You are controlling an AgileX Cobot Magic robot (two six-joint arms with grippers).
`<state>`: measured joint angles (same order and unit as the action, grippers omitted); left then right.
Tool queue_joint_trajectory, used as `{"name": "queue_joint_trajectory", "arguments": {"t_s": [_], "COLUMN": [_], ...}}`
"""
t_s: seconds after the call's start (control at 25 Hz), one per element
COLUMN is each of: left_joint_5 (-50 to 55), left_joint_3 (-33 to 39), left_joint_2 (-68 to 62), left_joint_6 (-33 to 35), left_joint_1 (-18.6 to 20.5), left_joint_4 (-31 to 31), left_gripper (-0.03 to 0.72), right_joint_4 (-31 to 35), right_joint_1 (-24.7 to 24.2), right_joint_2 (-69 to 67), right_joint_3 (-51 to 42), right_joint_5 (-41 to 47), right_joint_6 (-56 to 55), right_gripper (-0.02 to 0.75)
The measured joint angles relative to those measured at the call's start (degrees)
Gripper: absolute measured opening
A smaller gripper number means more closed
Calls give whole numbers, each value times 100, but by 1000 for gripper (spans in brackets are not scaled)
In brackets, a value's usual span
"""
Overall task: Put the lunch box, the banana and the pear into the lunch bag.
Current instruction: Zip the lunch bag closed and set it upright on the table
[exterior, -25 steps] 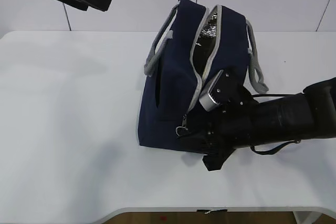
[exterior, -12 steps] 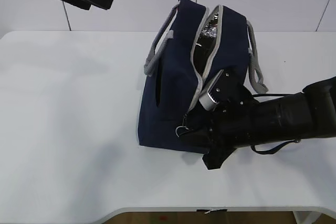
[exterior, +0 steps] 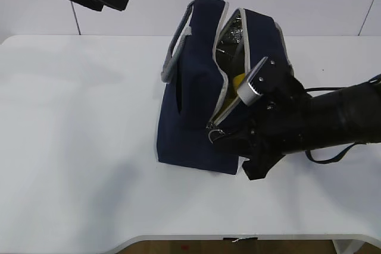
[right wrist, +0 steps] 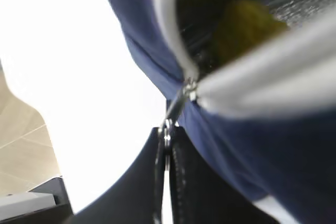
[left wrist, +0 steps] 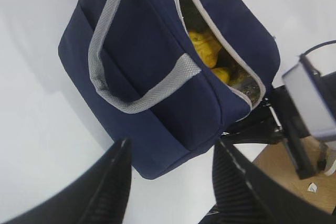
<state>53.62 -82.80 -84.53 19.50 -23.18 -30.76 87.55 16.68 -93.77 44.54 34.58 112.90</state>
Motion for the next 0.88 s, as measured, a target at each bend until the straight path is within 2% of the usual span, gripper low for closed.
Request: {"name": "queue_joint_trajectory", "arguments": {"t_s": [0.2, 0.4, 0.6, 0.88], "left_joint_5": [0, 0, 0, 0], "left_joint_3": [0, 0, 0, 0], "left_joint_2": [0, 0, 0, 0], "left_joint_6": [0, 0, 0, 0], "left_joint_1": [0, 0, 0, 0], "left_joint_4": [-4, -73, -138, -158], "left_gripper": [381, 381, 381, 381], "right_joint_4": [-863, -2105, -2337, -2371], "right_joint_1": [0, 0, 0, 0], "right_joint_2": [519, 665, 709, 1197], "right_joint_3": [0, 0, 0, 143], "right_joint_5": [-9, 1, -19, -57], "right_joint_6": [-937, -2165, -2448, -2206], "right_gripper": [6, 6, 6, 6]}}
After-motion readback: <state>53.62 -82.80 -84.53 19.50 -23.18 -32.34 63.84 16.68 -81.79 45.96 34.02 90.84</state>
